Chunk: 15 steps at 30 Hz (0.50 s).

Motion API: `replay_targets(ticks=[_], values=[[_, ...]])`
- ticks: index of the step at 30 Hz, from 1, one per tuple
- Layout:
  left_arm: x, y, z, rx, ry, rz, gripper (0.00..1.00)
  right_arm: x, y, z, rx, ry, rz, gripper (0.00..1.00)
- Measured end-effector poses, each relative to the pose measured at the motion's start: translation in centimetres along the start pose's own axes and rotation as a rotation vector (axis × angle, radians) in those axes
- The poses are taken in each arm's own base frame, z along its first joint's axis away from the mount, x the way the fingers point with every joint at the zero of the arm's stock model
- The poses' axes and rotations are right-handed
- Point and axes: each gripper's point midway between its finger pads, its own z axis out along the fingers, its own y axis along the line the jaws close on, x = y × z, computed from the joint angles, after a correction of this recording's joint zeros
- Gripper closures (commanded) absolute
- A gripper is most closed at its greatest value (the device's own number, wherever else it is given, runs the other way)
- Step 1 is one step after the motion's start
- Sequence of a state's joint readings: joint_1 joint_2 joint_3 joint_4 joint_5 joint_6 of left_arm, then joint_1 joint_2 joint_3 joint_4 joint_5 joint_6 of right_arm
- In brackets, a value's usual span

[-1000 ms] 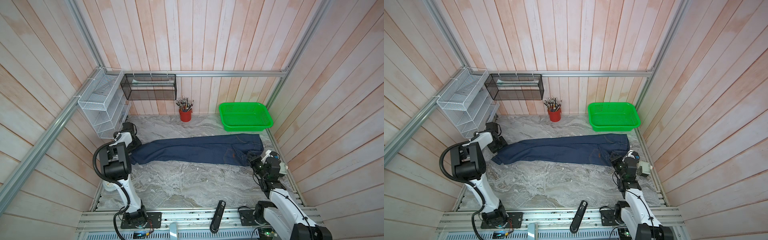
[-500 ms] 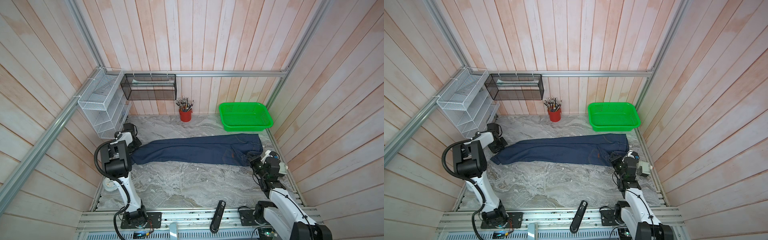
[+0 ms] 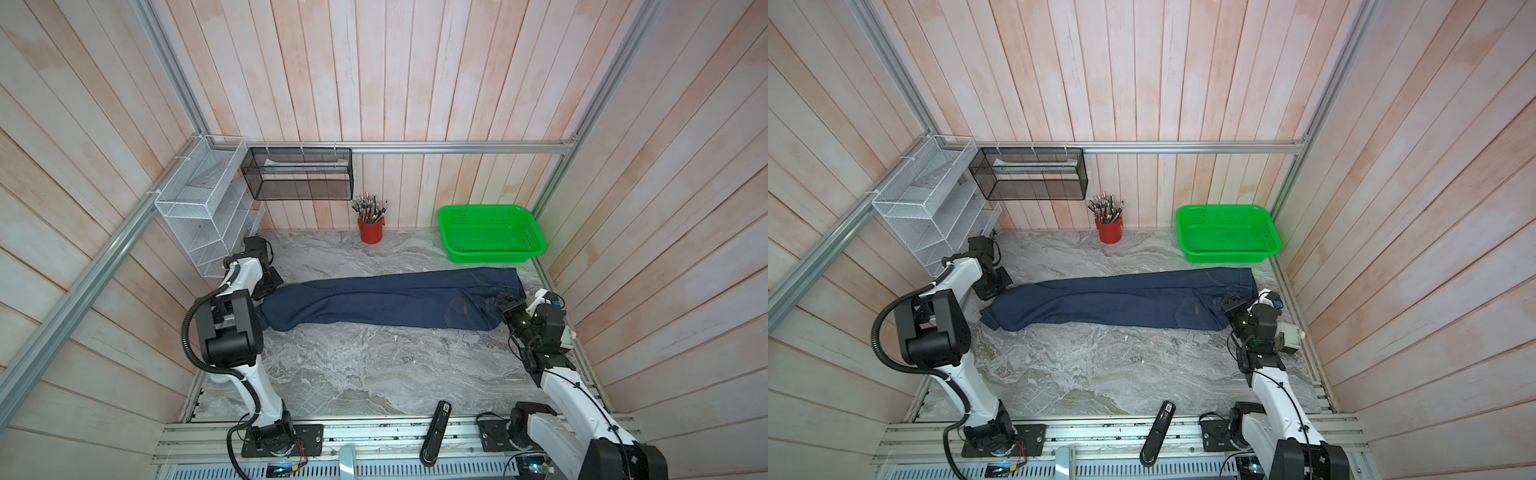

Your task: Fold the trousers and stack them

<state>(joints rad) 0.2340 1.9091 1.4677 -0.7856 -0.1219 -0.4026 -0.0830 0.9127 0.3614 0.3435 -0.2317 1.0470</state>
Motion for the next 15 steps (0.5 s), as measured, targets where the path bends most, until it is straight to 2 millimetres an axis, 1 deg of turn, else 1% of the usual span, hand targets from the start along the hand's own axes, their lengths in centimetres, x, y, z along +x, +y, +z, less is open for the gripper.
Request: replay_targets(ticks=[4, 7, 8, 9, 10, 12, 13, 14, 15], values=[[0.2, -0.1, -0.4, 0.013, 0.009, 0.017, 1.00, -1.5, 1.8, -0.1, -0.035, -0.033, -0.011, 1.00], [0.4, -0.2, -1.0, 0.030, 0.000, 0.013, 1.00, -1.6, 2.0, -0.2, -0.036, -0.035, -0.012, 1.00], [-0.2, -0.1, -1.8, 0.035, -0.038, 0.001, 1.00, -1.6, 2.0, -0.2, -0.035, -0.035, -0.011, 1.00], [-1.4, 0.3, -3.4, 0.048, -0.105, -0.022, 1.00, -1.6, 2.0, -0.3, -0.034, -0.034, -0.011, 1.00], [-1.7, 0.1, -5.1, 0.083, -0.136, -0.023, 1.00, -1.5, 2.0, -0.5, -0.035, -0.035, -0.011, 1.00], [-2.4, 0.0, -7.7, 0.103, -0.220, -0.033, 1.00, -1.5, 1.9, -0.8, -0.036, -0.038, -0.011, 1.00], [-3.1, -0.3, -8.8, 0.121, -0.271, -0.039, 1.00, -1.4, 1.8, -0.9, -0.034, -0.040, -0.011, 1.00], [-3.6, -0.7, -9.5, 0.133, -0.309, -0.042, 1.00, -1.3, 1.6, -1.0, -0.033, -0.040, -0.010, 1.00], [-3.5, -1.0, -9.5, 0.139, -0.319, -0.040, 1.00, -1.2, 1.3, -1.1, -0.028, -0.040, -0.009, 1.00]])
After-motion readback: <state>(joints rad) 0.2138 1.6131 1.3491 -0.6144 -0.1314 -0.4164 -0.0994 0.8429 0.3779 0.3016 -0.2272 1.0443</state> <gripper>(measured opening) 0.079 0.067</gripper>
